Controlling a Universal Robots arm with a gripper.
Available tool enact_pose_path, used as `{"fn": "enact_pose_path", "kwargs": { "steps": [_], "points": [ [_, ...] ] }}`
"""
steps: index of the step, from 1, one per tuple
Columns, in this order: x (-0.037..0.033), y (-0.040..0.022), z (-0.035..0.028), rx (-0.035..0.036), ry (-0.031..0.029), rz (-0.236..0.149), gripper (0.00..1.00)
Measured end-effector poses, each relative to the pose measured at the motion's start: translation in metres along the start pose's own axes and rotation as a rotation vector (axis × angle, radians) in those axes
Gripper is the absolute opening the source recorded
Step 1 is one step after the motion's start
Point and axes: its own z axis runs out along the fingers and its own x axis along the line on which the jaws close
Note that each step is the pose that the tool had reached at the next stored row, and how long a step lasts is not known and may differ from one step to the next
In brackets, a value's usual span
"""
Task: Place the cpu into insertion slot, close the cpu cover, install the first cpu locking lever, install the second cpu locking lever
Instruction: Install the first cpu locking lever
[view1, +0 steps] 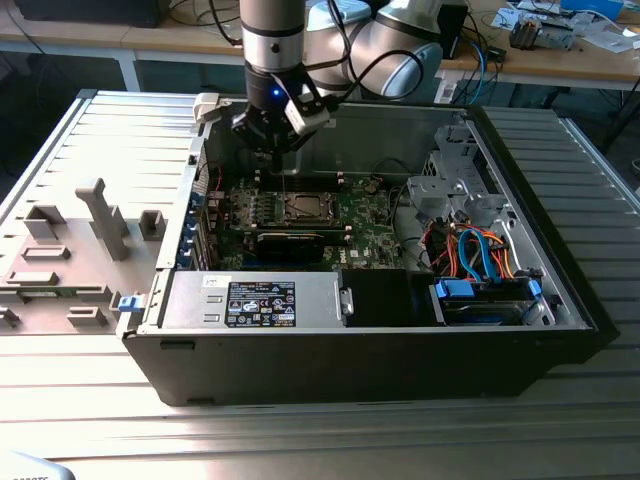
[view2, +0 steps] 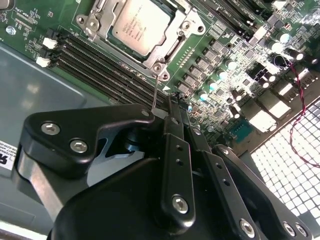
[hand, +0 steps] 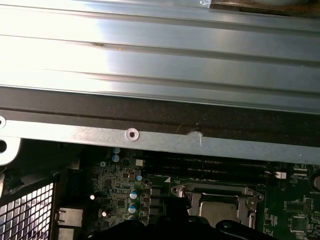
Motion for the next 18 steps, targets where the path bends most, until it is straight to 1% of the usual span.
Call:
{"fn": "enact_pose_path", "kwargs": {
  "steps": [7, 8, 10, 18],
  "points": [
    [-0.0015, -0.0001, 0.0006, 0.0, 0.0001, -0.002, 0.11],
    [-0.0035, -0.0003, 0.0014, 0.0001, 0.0002, -0.004, 0.11],
    [-0.0049, -0.0005, 0.0024, 0.0, 0.0002, -0.007, 0.11],
    [-0.0061, -0.0006, 0.0035, -0.0001, 0.0003, -0.009, 0.11]
  ]
}}
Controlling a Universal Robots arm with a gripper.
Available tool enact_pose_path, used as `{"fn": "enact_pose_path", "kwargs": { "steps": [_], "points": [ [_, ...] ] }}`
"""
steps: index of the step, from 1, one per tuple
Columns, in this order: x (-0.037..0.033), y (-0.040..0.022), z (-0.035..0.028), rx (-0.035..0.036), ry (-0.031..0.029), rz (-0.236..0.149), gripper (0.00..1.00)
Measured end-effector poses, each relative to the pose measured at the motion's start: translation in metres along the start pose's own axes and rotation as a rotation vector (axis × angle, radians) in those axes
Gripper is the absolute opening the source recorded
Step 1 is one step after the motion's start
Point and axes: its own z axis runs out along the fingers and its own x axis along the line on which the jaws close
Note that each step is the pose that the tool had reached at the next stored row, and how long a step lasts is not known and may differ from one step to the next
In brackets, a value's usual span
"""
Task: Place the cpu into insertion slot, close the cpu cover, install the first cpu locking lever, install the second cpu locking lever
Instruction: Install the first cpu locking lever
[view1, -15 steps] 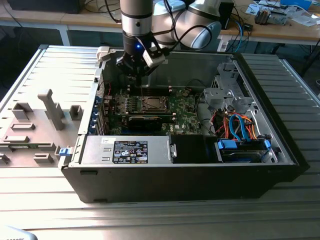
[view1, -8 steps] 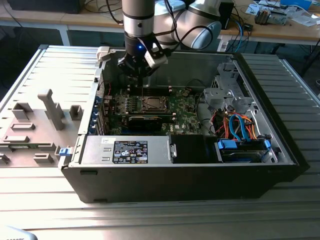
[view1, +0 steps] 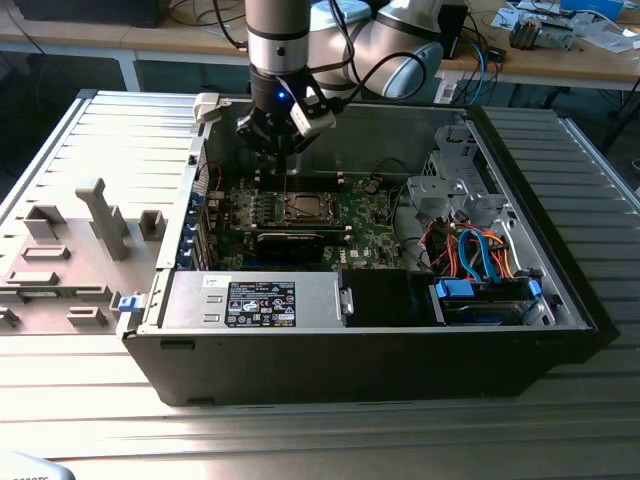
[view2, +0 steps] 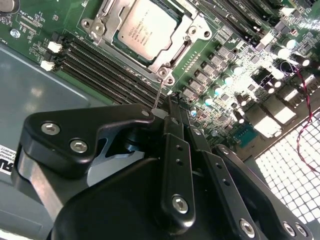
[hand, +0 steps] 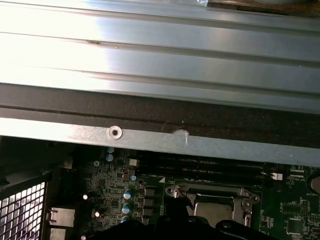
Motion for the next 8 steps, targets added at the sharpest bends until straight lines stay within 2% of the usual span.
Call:
{"fn": "enact_pose_path", "kwargs": {
  "steps": [8],
  "points": [
    [-0.0012, -0.0001, 0.0009, 0.0, 0.0001, -0.002, 0.11]
  ]
}}
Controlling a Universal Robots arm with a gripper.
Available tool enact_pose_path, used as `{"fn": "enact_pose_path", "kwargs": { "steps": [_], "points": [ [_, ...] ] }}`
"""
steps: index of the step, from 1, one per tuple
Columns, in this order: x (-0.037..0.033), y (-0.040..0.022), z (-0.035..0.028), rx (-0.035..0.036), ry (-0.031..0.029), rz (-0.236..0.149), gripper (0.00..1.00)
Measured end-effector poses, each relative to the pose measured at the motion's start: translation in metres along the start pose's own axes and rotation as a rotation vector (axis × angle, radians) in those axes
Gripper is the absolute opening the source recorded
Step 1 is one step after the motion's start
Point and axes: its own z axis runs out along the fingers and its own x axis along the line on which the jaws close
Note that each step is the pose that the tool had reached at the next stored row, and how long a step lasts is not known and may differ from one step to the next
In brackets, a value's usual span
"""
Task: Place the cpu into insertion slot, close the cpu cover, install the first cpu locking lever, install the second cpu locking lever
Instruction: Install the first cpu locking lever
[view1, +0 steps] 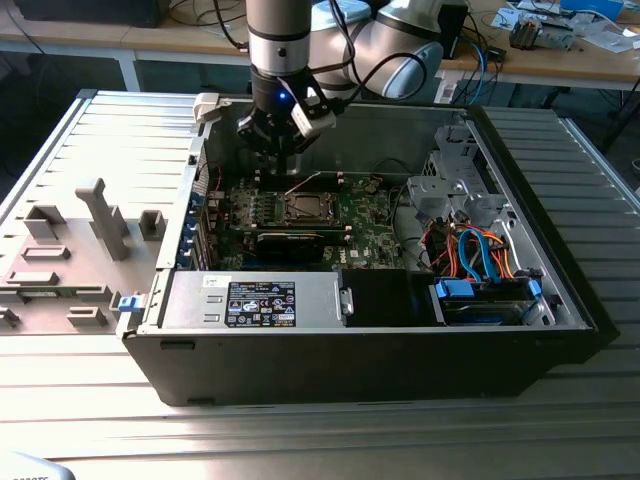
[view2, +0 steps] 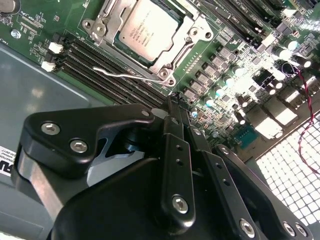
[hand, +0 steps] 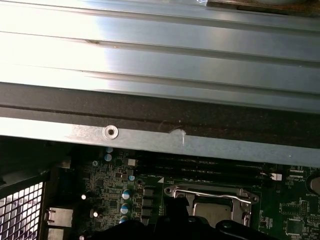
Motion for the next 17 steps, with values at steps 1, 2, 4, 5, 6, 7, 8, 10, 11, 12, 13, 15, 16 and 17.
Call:
{"fn": "enact_pose_path", "kwargs": {
  "steps": [1, 2, 4, 5, 6, 7, 8, 10, 11, 12, 13, 15, 16, 17],
  "points": [
    [-0.0002, 0.0, 0.0001, -0.0001, -0.0001, 0.0, 0.11],
    [-0.0006, -0.0001, 0.0002, -0.0002, -0.0001, -0.001, 0.11],
    [-0.0011, -0.0001, 0.0004, -0.0001, 0.0, -0.001, 0.11],
    [-0.0013, -0.0001, 0.0005, -0.0001, 0.0, -0.001, 0.11],
    [-0.0014, -0.0001, 0.0005, -0.0001, 0.0, -0.002, 0.11],
    [-0.0018, -0.0002, 0.0007, -0.0001, 0.0, -0.002, 0.11],
    [-0.002, -0.0002, 0.0007, -0.0001, 0.0, -0.002, 0.11],
    [-0.0024, -0.0003, 0.0009, -0.0001, 0.0001, -0.003, 0.11],
    [-0.0026, -0.0003, 0.001, -0.0001, 0.0, -0.003, 0.11],
    [-0.0029, -0.0003, 0.0011, -0.0001, 0.0, -0.003, 0.11],
    [-0.0031, -0.0003, 0.0012, -0.0001, 0.0, -0.003, 0.11],
    [-0.0034, -0.0004, 0.0013, -0.0001, 0.0001, -0.004, 0.11],
    [-0.0037, -0.0004, 0.0014, -0.0001, 0.0, -0.004, 0.11],
    [-0.0039, -0.0004, 0.0015, -0.0001, 0.0, -0.004, 0.11]
  ]
}}
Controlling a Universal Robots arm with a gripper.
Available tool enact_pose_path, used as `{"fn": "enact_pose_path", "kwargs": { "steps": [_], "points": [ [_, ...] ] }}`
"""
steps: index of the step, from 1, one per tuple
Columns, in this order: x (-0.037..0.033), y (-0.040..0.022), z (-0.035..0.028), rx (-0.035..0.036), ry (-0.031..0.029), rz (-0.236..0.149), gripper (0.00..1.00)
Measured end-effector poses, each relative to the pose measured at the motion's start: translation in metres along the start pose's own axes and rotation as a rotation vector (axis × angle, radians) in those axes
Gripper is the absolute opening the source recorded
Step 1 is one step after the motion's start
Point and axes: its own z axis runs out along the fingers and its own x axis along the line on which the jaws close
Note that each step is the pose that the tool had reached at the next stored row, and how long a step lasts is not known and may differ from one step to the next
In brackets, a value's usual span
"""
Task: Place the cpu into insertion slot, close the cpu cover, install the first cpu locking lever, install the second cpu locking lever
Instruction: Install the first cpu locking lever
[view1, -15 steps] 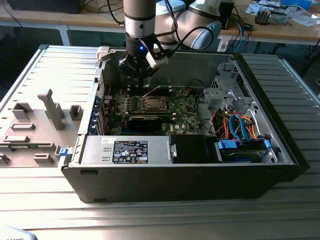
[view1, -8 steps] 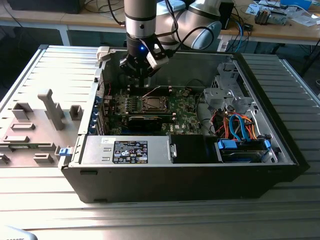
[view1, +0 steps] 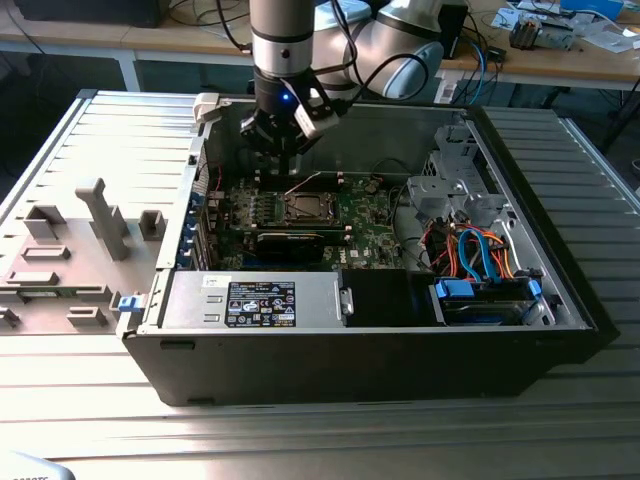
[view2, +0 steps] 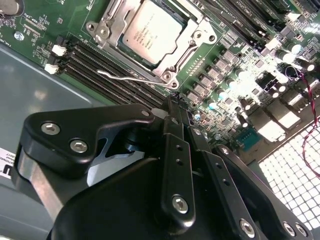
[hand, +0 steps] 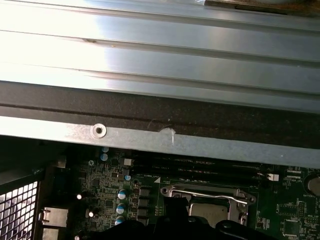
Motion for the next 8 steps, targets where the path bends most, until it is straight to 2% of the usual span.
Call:
{"fn": "enact_pose_path", "kwargs": {
  "steps": [4, 6, 8],
  "points": [
    [-0.0006, -0.0001, 0.0003, 0.0001, 0.0001, -0.001, 0.11],
    [-0.003, -0.0004, 0.0052, -0.0001, 0.0002, -0.004, 0.11],
    [-0.0031, -0.0005, 0.0054, -0.0002, 0.0001, -0.004, 0.11]
  ]
}}
